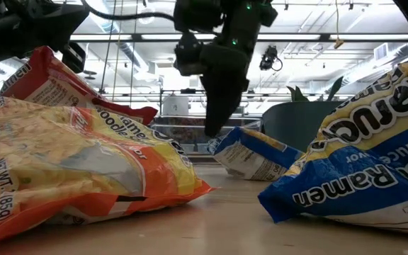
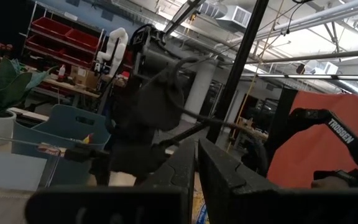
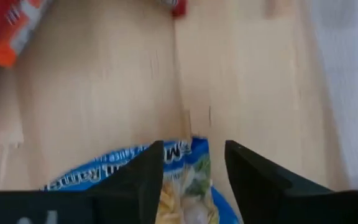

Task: Sort Maruchan noodles
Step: Put the top blue noddle pack into the transparent shelf

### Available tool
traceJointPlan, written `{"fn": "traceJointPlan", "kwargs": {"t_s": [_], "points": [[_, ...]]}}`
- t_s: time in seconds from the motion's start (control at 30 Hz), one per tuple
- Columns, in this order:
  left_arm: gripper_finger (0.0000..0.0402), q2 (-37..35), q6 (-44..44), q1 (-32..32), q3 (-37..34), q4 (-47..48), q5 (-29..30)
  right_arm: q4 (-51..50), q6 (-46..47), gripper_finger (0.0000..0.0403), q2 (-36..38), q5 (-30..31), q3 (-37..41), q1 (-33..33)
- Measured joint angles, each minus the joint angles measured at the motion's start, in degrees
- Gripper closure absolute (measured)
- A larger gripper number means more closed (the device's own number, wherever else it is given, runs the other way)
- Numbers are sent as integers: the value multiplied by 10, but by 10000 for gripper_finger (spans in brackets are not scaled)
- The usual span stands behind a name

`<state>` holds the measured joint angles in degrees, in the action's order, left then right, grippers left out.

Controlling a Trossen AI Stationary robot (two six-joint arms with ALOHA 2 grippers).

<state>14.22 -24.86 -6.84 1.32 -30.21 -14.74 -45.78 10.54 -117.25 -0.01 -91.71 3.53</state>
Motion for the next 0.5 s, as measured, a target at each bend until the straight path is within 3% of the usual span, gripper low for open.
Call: {"fn": "traceJointPlan", "kwargs": {"t_s": [0.23,0.5], "points": [[374,0,0,0,0,1,0,36,-8,229,0,-11,34,-8],[374,0,0,0,0,1,0,49,-23,317,0,-27,55,-14]]}}
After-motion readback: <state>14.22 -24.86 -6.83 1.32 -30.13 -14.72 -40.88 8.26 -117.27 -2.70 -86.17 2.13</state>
